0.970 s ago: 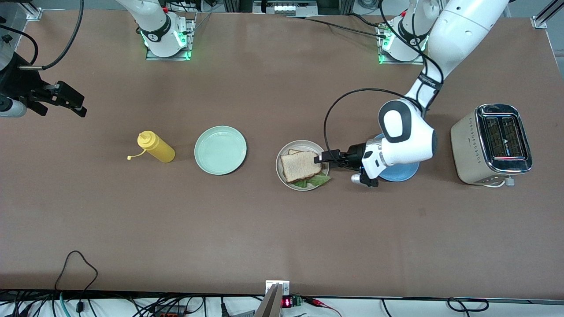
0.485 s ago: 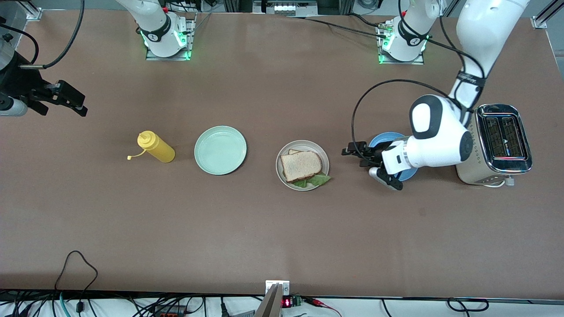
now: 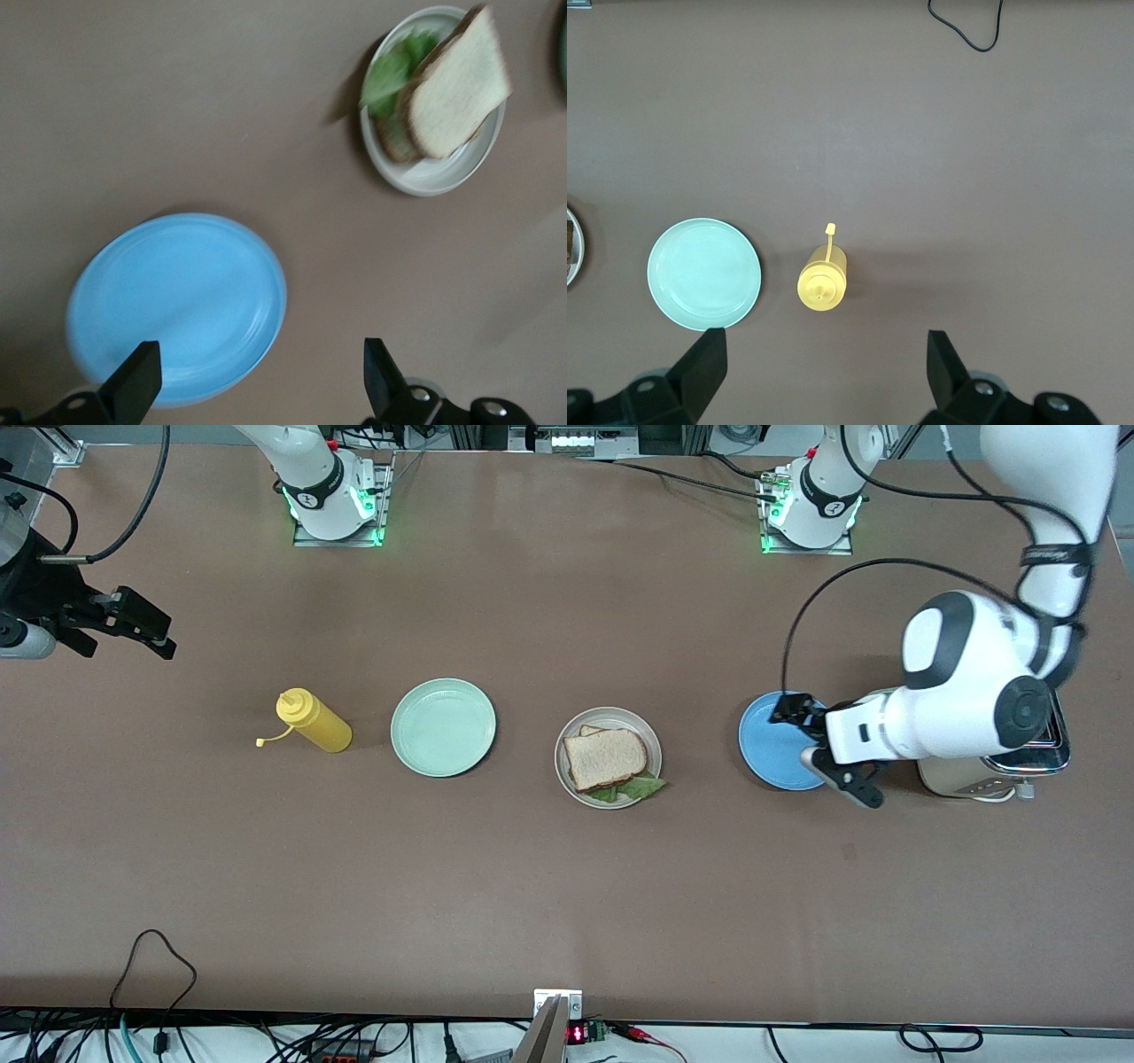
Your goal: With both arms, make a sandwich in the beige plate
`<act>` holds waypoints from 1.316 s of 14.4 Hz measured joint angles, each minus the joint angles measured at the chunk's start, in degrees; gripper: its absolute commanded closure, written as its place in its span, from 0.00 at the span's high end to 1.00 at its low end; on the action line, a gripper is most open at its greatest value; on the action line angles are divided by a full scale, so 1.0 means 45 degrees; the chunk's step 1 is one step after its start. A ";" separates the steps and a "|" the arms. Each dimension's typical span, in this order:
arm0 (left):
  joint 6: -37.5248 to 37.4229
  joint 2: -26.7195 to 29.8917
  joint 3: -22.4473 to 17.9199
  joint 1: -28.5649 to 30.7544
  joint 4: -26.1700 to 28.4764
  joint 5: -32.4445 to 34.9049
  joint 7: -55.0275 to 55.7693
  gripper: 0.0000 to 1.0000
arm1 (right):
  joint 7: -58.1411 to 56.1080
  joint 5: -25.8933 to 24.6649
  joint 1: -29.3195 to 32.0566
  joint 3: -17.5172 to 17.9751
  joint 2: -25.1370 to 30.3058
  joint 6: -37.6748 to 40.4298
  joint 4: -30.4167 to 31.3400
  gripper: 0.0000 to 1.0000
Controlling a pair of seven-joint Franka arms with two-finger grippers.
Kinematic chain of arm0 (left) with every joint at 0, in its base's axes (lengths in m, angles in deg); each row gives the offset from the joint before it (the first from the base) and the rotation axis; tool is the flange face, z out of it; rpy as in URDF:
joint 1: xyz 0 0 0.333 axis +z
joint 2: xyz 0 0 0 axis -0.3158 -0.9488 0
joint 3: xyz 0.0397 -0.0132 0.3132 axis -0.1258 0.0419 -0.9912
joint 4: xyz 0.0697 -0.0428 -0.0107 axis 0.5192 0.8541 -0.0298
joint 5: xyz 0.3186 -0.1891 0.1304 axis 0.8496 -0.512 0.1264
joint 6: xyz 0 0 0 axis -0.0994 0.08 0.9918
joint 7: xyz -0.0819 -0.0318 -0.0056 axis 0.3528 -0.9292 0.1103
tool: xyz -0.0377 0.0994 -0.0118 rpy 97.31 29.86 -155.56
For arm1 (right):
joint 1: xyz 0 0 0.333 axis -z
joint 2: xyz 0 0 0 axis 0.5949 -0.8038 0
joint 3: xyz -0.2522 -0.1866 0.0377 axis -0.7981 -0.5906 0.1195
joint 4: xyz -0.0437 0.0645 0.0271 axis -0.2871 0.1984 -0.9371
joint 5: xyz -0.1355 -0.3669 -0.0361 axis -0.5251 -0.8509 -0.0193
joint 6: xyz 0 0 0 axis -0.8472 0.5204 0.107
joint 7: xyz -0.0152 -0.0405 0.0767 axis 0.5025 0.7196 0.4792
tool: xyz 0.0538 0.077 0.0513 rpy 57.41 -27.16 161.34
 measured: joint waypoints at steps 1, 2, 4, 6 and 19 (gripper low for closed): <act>-0.0910 0.0021 0.0001 0.0006 -0.0577 0.0805 0.0205 1.00 | 0.0000 0.0000 0.0000 0.0000 0.0000 0.0000 0.0000 1.00; -0.1763 0.0055 0.0003 0.0005 -0.1096 0.1475 0.0388 1.00 | 0.0000 0.0000 0.0000 0.0000 0.0000 0.0000 0.0000 1.00; -0.3519 0.0127 0.0017 -0.0004 -0.2122 0.2432 0.0817 1.00 | 0.0000 0.0000 0.0000 0.0000 0.0000 0.0001 0.0000 1.00; -0.5010 0.0188 0.0036 -0.0023 -0.3152 0.3069 0.1159 1.00 | 0.0000 0.0001 0.0000 0.0000 0.0000 0.0002 0.0000 1.00; -0.3975 0.2744 -0.4406 -0.2370 -0.3163 0.1953 0.2721 1.00 | 0.0000 0.0001 -0.0001 0.0000 0.0001 0.0003 -0.0001 1.00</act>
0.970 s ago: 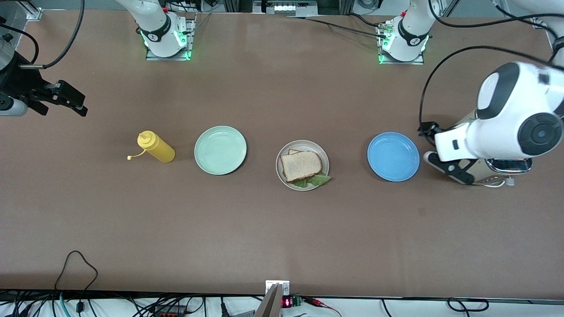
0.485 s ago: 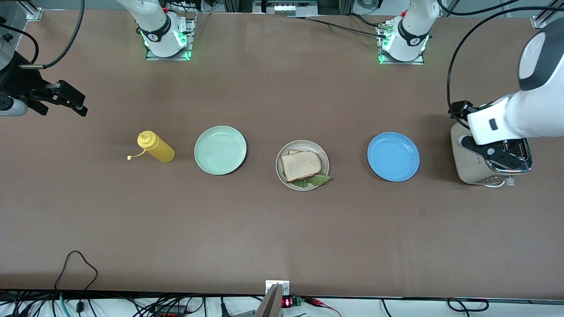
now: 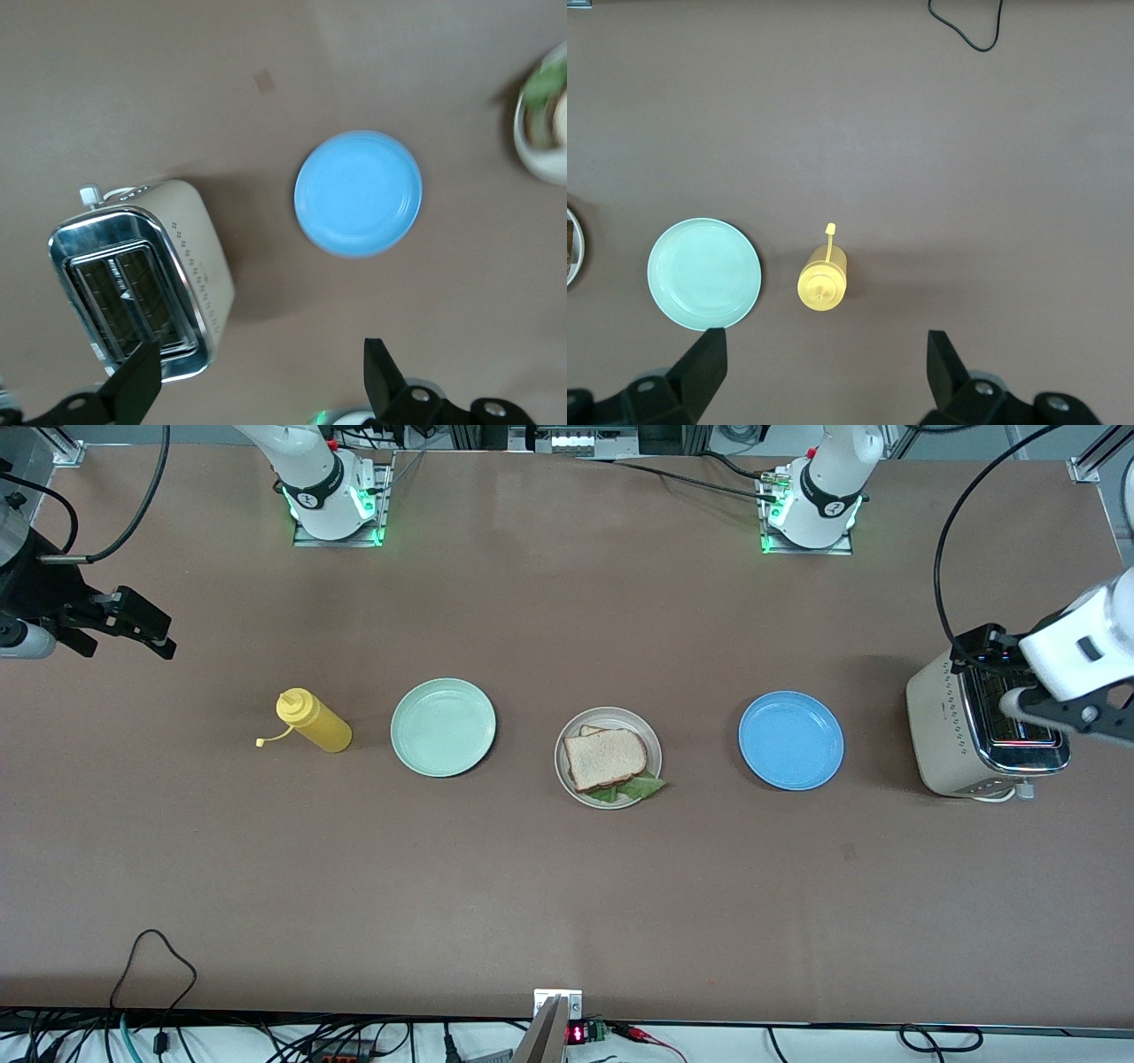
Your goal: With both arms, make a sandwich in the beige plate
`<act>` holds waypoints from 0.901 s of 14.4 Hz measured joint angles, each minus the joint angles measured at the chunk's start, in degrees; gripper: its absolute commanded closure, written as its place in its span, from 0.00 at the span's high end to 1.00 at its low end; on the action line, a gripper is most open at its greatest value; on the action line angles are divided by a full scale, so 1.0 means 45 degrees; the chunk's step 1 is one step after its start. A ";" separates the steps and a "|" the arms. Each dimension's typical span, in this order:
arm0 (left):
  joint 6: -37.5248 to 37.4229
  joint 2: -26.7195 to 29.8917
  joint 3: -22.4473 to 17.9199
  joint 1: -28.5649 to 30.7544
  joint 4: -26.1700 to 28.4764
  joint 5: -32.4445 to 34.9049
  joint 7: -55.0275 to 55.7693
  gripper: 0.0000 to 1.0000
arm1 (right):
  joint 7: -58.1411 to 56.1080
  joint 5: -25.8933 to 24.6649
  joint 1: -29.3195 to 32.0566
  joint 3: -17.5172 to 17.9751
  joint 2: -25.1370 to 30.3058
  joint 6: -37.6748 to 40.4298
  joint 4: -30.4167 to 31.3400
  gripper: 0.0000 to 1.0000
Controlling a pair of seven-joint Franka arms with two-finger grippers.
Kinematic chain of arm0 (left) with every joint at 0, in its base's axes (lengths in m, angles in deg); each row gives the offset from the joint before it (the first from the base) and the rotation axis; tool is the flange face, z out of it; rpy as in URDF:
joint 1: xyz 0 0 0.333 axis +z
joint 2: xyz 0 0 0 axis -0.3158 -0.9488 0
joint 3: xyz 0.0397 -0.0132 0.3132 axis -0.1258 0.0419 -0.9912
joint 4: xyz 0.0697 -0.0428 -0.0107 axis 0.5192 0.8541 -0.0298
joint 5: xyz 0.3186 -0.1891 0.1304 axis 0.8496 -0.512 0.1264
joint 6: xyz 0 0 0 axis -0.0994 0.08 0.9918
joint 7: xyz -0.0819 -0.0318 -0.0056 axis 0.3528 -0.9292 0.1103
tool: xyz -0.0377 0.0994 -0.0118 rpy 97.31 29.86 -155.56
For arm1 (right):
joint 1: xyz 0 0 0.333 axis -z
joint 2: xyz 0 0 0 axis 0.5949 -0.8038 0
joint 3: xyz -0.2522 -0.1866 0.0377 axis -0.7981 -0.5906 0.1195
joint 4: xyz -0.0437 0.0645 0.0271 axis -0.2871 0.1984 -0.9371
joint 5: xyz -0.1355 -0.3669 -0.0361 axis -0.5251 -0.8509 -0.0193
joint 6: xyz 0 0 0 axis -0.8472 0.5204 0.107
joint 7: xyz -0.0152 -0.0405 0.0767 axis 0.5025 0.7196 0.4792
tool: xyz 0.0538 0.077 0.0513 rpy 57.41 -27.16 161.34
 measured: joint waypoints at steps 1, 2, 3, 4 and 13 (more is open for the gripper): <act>0.0905 0.0677 -0.0253 -0.0113 0.0888 -0.0140 0.0395 1.00 | 0.0000 0.0000 0.0000 0.0000 0.0000 0.0000 0.0000 1.00; 0.1487 0.1295 -0.0378 -0.0177 0.1720 -0.0179 0.0578 1.00 | 0.0000 0.0000 0.0000 0.0000 0.0000 0.0000 0.0000 1.00; 0.1757 0.1720 -0.0428 -0.0215 0.2320 -0.0185 0.0656 1.00 | 0.0000 0.0000 0.0000 0.0000 0.0000 0.0000 0.0000 1.00; 0.1911 0.1973 -0.0435 -0.0240 0.2700 -0.0188 0.0719 1.00 | 0.0000 0.0000 0.0000 0.0000 0.0000 0.0000 -0.0001 1.00; 0.1857 0.2178 -0.0277 -0.0459 0.3079 -0.0192 0.0734 1.00 | -0.0001 0.0000 0.0000 0.0000 0.0000 0.0001 0.0000 1.00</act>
